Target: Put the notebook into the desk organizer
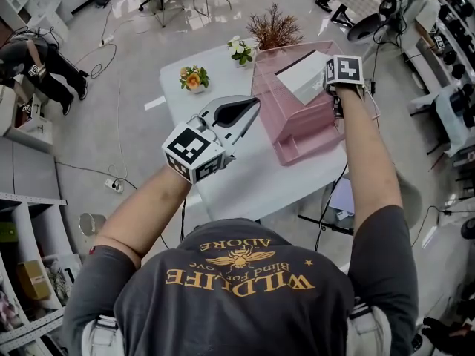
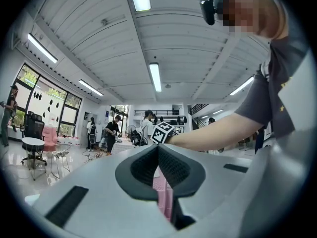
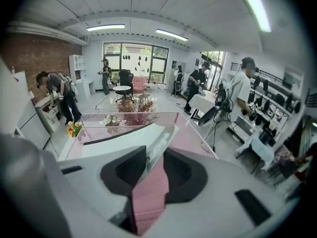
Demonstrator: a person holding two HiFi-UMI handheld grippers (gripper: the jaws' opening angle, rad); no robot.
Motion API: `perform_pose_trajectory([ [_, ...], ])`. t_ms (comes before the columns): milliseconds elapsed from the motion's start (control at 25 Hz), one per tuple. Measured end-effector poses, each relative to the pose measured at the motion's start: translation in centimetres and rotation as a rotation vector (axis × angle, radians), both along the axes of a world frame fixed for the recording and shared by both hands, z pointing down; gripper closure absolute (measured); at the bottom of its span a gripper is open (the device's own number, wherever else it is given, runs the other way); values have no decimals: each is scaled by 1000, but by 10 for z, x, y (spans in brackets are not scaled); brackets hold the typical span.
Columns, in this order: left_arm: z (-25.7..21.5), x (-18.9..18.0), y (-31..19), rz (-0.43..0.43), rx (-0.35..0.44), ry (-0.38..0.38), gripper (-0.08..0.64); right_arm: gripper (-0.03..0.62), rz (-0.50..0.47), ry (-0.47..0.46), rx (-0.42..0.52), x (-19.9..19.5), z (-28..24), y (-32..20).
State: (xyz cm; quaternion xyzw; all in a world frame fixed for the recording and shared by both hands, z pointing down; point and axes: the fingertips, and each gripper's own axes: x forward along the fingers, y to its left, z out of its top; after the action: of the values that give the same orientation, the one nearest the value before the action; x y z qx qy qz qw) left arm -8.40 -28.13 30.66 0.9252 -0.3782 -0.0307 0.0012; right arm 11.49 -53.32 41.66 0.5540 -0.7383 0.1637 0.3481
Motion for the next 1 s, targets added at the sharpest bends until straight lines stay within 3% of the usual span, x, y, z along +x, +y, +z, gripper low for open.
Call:
perform_pose_trajectory([
  [80, 1, 0, 1, 0, 2, 0, 558, 480, 4, 15, 2, 2, 0, 1],
  [240, 0, 0, 3, 0, 3, 0, 559, 336, 7, 15, 0, 6, -3, 2],
  [360, -1, 0, 4, 2, 5, -1, 558, 299, 14, 8, 11, 9, -7, 3],
  [640, -5, -3, 8, -4, 10, 3, 558, 276, -21, -43, 47, 3, -23, 9],
  [1000, -23, -28, 23, -53, 28, 24, 558, 276, -237, -273, 203, -64, -96, 48],
])
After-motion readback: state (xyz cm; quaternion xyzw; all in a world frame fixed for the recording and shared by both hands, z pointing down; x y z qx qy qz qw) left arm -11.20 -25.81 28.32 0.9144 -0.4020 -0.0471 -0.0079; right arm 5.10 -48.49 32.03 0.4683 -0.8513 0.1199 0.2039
